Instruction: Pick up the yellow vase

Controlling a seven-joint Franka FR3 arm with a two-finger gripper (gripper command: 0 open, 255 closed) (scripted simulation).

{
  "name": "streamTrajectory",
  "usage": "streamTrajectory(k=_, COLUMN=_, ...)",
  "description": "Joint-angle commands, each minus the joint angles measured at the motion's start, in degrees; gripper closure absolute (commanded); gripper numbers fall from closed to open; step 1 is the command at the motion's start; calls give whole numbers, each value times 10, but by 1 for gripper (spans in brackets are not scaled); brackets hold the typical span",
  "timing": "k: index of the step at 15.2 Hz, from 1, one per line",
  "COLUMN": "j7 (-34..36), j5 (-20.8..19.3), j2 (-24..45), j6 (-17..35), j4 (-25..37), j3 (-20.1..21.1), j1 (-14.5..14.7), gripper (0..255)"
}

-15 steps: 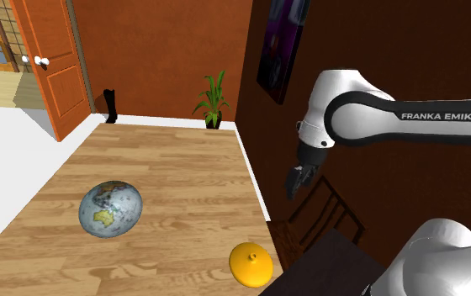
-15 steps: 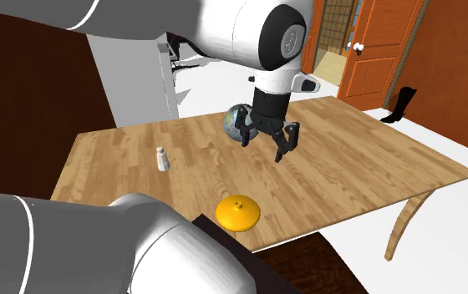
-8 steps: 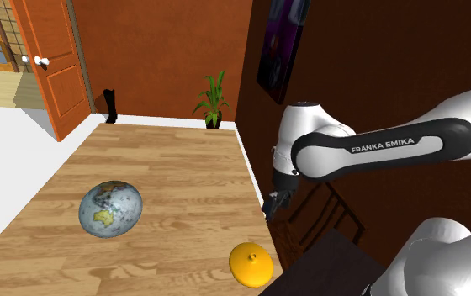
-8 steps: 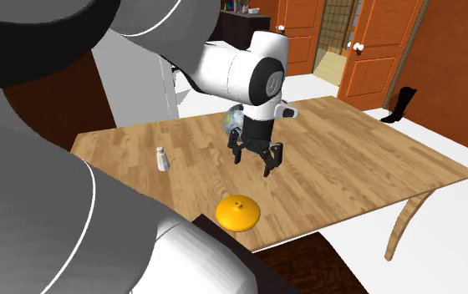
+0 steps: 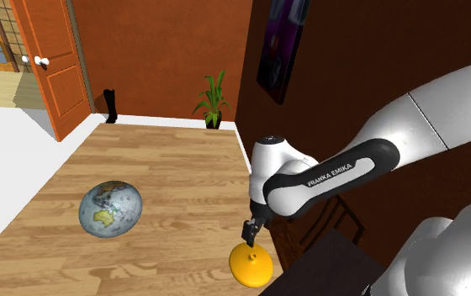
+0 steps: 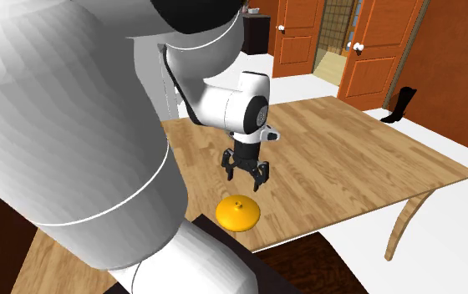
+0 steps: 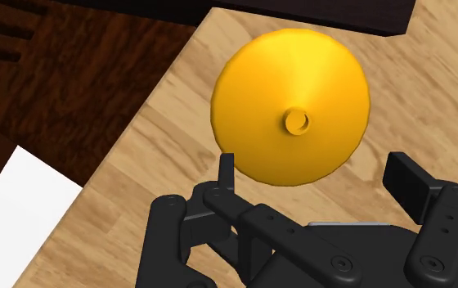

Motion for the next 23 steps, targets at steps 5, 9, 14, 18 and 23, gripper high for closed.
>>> streamTrajectory(k=5, j7=40, j5=-42, j2=102, j6=77, j4=12, j3=15, j1=1, gripper=0)
streamTrajectory(k=9, j7=53, j5=-61, j2=138, j6=113, j4=11, j3=12, j1=1, gripper=0)
streamTrajectory(k=14, j7=59, j5=-70, j2=153, j6=126, j4=12, j3=10, j1=1, gripper=255)
streamTrajectory(k=18, j7=59, j5=-69, j2=153, j6=126, j4=12, j3=10, j1=2, gripper=255)
streamTrajectory(k=23, j7=55, j5=-64, j2=144, j6=118, j4=11, j3=11, j1=1, gripper=255)
